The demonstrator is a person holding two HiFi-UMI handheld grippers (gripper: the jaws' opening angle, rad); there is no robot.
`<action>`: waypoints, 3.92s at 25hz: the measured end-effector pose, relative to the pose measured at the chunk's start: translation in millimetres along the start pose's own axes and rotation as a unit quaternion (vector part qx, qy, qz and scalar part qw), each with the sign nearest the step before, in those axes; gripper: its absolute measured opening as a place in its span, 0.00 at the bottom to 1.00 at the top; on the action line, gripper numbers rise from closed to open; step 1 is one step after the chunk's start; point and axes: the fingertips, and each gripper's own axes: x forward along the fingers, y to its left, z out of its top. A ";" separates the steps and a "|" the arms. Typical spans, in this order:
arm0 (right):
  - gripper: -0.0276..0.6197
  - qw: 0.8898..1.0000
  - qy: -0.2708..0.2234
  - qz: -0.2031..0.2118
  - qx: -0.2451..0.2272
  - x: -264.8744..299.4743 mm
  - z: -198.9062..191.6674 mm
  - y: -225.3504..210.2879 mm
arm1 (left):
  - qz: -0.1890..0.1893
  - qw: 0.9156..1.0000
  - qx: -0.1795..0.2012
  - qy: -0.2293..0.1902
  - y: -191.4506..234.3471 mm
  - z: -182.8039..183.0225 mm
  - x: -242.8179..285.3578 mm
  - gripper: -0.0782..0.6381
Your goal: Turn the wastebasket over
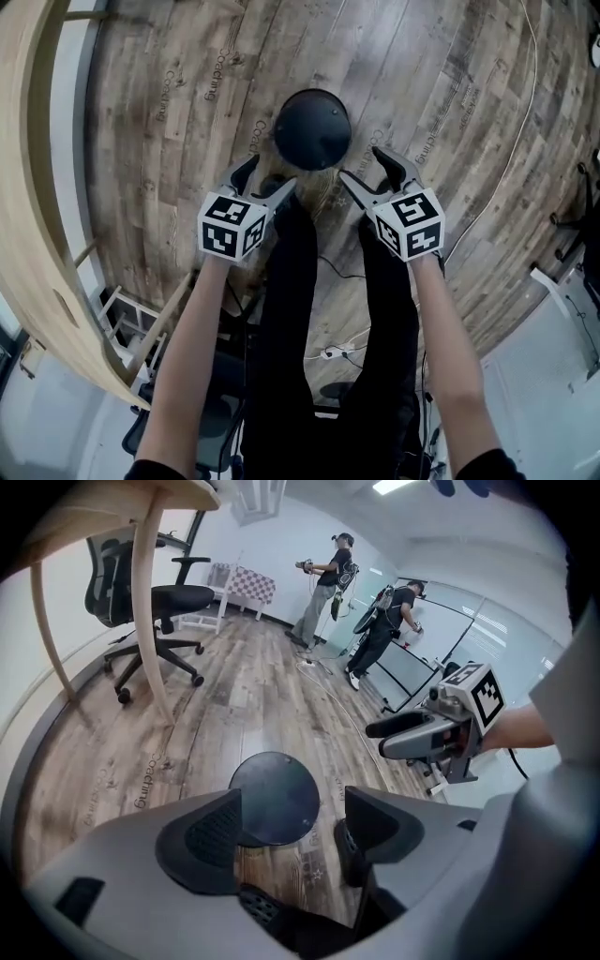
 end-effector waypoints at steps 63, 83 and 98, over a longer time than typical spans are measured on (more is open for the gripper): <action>0.52 0.990 0.129 0.034 0.052 159.8 -68.9 -73.0 | -0.059 0.988 -0.120 0.083 81.5 -61.3 145.6 0.62; 0.49 0.995 0.091 -0.022 0.023 119.2 -37.1 -104.5 | -0.026 0.998 -0.043 0.040 61.5 -7.9 148.0 0.56; 0.42 0.995 0.060 -0.059 -0.048 107.9 -31.5 -130.7 | 0.005 0.999 0.039 0.027 56.1 11.7 166.9 0.52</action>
